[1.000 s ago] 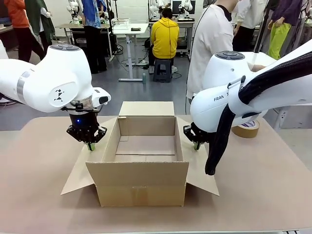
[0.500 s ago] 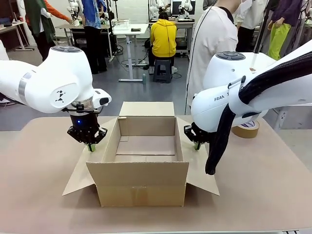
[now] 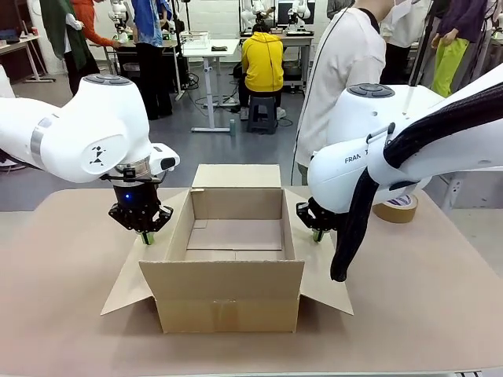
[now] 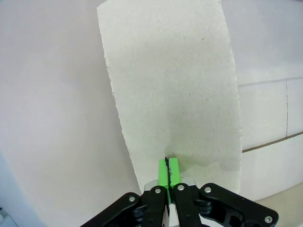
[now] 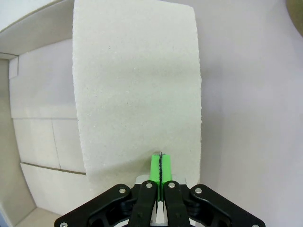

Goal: Wrap the clocks to prevent damage.
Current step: Open the side flaps of the Package Box, then once the human has placed the objects inside and stepped back, release both hands from the side flaps of the Package Box.

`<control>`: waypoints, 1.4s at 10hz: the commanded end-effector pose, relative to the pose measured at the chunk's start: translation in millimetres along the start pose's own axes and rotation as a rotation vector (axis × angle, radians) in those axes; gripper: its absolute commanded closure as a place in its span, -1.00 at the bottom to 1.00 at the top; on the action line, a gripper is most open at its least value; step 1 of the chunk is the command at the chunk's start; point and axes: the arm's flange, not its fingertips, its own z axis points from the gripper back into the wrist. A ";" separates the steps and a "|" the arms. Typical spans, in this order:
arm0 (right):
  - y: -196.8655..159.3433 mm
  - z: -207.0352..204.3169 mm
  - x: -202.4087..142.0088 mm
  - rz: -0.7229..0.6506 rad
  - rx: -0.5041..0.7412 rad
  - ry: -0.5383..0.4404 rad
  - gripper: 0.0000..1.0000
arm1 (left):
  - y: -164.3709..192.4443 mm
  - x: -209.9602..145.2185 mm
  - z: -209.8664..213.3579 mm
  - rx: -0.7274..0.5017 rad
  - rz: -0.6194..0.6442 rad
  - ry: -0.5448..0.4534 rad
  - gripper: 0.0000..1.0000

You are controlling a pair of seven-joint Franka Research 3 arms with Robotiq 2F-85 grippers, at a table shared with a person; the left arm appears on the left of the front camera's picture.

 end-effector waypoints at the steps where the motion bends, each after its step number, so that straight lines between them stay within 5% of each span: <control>1: 1.9 -2.7 -0.4 -0.019 -0.003 -0.010 0.98 | -0.3 -1.2 -1.1 0.015 -0.007 0.003 0.99; 14: 1.9 -2.7 -0.4 -0.019 -0.003 -0.010 0.98 | -0.3 -1.2 -1.1 0.015 -0.007 0.003 0.99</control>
